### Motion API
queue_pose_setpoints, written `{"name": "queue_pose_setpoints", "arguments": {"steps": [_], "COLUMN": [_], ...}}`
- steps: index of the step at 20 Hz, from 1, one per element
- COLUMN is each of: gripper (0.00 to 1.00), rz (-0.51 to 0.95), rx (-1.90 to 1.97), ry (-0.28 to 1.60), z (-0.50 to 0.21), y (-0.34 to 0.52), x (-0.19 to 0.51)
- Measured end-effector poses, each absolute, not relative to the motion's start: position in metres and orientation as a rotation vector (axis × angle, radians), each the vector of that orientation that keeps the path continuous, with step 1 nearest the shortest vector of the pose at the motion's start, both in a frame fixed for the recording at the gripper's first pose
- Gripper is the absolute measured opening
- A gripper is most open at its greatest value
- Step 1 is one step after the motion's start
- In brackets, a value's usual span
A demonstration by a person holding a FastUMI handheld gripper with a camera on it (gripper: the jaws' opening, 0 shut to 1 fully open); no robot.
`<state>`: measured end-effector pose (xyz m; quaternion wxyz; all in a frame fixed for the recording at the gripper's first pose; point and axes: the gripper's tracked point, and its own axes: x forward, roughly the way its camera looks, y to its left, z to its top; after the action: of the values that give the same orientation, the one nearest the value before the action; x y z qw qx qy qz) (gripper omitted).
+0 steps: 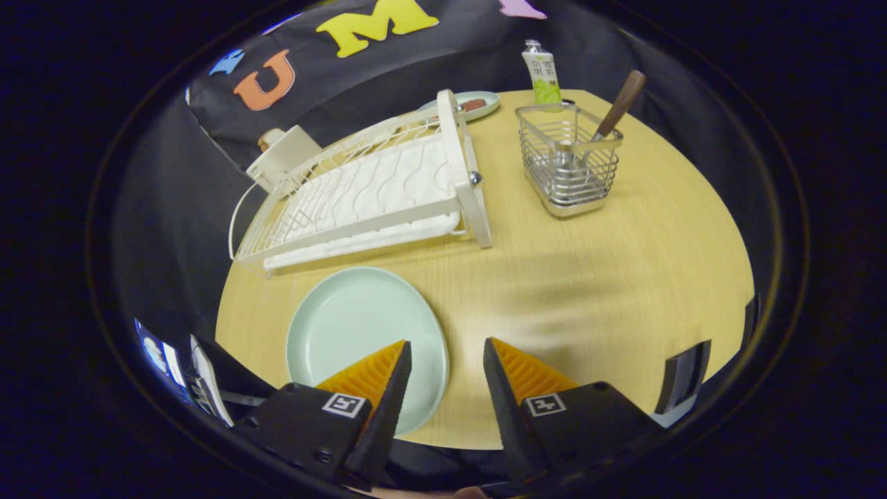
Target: Take the plate from the dish rack, then take the spoon from the basket and place it into the plate.
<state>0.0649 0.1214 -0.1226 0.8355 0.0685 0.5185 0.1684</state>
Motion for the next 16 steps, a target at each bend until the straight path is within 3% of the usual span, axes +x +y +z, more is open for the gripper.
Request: {"name": "queue_pose_setpoints", "arguments": {"steps": [1, 11, 16], "gripper": [0.79, 0.95, 1.00], "rz": [0.349, 0.127, 0.116], "rx": [0.120, -0.026, 0.023], "ry": [1.061, 0.477, 0.377], "z": [-0.115, -0.030, -0.029], "y": [0.114, 0.012, 0.000], "x": [0.070, 0.140, 0.176]}}
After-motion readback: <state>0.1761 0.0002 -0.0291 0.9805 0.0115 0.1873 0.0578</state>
